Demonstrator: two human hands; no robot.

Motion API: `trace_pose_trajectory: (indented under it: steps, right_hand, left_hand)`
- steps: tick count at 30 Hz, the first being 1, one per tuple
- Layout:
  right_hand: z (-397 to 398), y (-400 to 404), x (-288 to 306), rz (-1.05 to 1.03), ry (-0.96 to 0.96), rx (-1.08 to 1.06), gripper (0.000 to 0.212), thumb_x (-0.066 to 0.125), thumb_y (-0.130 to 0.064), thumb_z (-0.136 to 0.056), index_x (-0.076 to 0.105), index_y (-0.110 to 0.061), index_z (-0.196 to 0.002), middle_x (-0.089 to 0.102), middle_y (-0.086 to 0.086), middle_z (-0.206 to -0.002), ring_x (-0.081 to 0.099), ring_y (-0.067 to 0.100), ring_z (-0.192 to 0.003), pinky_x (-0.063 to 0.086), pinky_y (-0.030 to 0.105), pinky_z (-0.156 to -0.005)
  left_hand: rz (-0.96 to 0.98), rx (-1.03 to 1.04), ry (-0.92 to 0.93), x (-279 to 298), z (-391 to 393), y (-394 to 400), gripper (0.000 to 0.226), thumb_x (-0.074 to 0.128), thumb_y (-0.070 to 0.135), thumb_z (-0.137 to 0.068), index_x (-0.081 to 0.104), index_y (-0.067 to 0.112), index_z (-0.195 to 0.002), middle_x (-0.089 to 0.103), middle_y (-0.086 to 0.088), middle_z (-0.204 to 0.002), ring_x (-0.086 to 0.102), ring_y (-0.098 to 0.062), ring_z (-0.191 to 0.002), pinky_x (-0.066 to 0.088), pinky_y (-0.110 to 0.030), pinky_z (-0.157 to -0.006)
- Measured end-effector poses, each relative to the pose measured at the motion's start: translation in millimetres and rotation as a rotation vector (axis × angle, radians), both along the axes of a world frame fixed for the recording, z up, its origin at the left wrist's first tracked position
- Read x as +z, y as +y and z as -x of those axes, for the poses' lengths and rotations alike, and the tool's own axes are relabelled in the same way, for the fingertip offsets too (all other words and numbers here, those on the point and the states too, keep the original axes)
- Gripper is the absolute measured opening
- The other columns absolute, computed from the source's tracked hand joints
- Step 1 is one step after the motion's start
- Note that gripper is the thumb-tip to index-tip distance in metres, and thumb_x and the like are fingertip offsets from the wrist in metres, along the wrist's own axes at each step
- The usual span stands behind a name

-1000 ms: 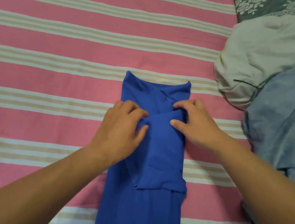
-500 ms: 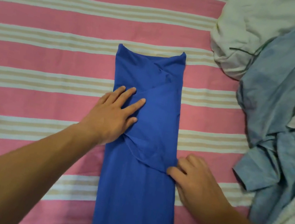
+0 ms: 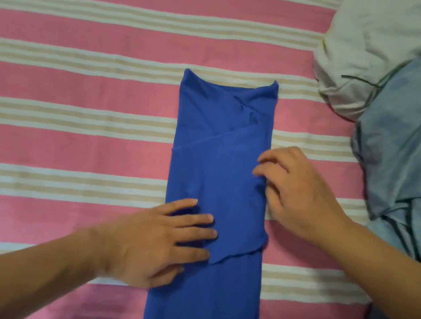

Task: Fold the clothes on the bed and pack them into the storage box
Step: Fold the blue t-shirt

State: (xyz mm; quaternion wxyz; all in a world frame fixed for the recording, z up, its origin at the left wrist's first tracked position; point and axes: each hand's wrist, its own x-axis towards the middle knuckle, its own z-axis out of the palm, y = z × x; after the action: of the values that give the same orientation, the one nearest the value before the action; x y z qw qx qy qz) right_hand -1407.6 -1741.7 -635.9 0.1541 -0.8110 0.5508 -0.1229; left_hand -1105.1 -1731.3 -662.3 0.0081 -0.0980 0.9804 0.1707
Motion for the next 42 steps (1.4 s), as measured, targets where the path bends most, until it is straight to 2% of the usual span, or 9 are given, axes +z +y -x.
trace_pose_trajectory:
  steps: [5,9,16,20,25,29,33,38,42]
  right_hand:
    - [-1.4,-76.5,-11.6,-0.365,-0.298,-0.691,0.055,0.061,-0.027,-0.094,0.043,-0.014,-0.145,0.047,0.005,-0.142,0.052,0.023,-0.126,0.041,0.035,-0.106]
    - [-1.4,-128.7,-18.9,-0.715,-0.792,-0.995,0.013,0.066,-0.027,-0.095,0.065,-0.017,-0.102,0.07,-0.001,-0.103,0.069,0.013,-0.086,0.059,0.031,-0.077]
    - [-8.0,-136.1,-5.5,-0.721,-0.964,-0.922,0.01,0.061,-0.005,-0.096,0.065,-0.012,-0.103,0.069,-0.004,-0.084,0.065,0.008,-0.07,0.051,0.017,-0.051]
    - [-3.3,-59.3,36.2,-0.431,-1.076,-0.658,0.029,0.068,0.005,-0.086,0.069,-0.014,-0.109,0.073,0.005,-0.114,0.069,0.017,-0.107,0.055,0.03,-0.093]
    - [-17.0,78.7,26.8,-0.425,-0.755,-0.621,0.031,0.076,-0.015,-0.066,0.071,-0.037,-0.087,0.051,0.0,-0.14,0.056,-0.003,-0.119,0.045,0.021,-0.103]
    - [-20.2,152.6,-16.1,-0.458,-0.454,-0.643,0.059,0.07,0.007,-0.08,0.067,-0.052,-0.082,0.04,-0.009,-0.142,0.037,0.02,-0.138,0.035,0.043,-0.116]
    - [-18.1,160.9,1.0,-0.338,-0.37,-0.718,0.059,0.051,0.02,-0.082,0.068,-0.036,-0.092,0.045,-0.003,-0.137,0.045,0.024,-0.133,0.039,0.029,-0.11]
    - [-61.0,81.3,12.5,-0.187,-0.118,-0.426,0.045,0.046,-0.012,-0.097,0.051,-0.015,-0.143,0.037,0.012,-0.154,0.032,0.032,-0.141,0.023,0.038,-0.119]
    - [-77.3,38.2,-51.8,-0.32,0.255,-0.294,0.064,0.026,-0.051,-0.105,0.012,-0.021,-0.16,0.007,0.007,-0.168,0.003,0.035,-0.153,0.009,0.052,-0.123]
  left_hand:
    - [-0.123,0.877,0.199,-1.1,35.6,-73.7,0.045,0.055,0.029,-0.096,0.055,0.009,-0.137,0.055,-0.013,-0.134,0.054,-0.031,-0.119,0.044,-0.04,-0.102]
    - [-0.845,1.608,0.222,-1.9,60.7,-157.3,0.03,0.069,0.036,-0.093,0.061,0.008,-0.089,0.052,-0.003,-0.074,0.05,-0.021,-0.063,0.041,-0.029,-0.062]
    - [-1.325,1.382,0.258,10.9,49.8,-194.7,0.01,0.065,0.018,-0.096,0.067,0.023,-0.087,0.066,0.007,-0.086,0.059,-0.006,-0.065,0.046,-0.016,-0.057]
    - [-1.369,1.114,0.588,51.4,13.7,-130.0,0.026,0.07,0.01,-0.088,0.065,0.023,-0.111,0.068,0.005,-0.112,0.061,-0.015,-0.106,0.044,-0.032,-0.094]
    - [-0.829,1.023,0.284,38.0,-28.3,-7.8,0.028,0.076,0.024,-0.076,0.069,0.032,-0.102,0.057,0.003,-0.119,0.058,-0.014,-0.115,0.044,-0.033,-0.1]
    - [-0.564,0.947,0.075,4.1,-55.0,67.5,0.057,0.074,-0.005,-0.084,0.066,0.04,-0.117,0.047,-0.001,-0.127,0.047,-0.019,-0.122,0.041,-0.038,-0.107]
    - [-0.51,1.067,0.121,17.6,-61.9,81.5,0.048,0.062,0.0,-0.092,0.064,0.037,-0.122,0.047,0.001,-0.134,0.041,-0.015,-0.126,0.028,-0.005,-0.103]
    - [-0.041,0.735,0.134,17.3,-17.9,14.0,0.046,0.046,0.035,-0.103,0.054,0.019,-0.145,0.04,-0.015,-0.156,0.035,-0.037,-0.144,0.033,-0.052,-0.116]
    - [0.059,0.546,-0.195,-24.9,34.8,-18.3,0.064,0.016,0.061,-0.103,0.017,0.036,-0.161,0.011,-0.008,-0.17,0.003,-0.034,-0.156,0.005,-0.052,-0.125]
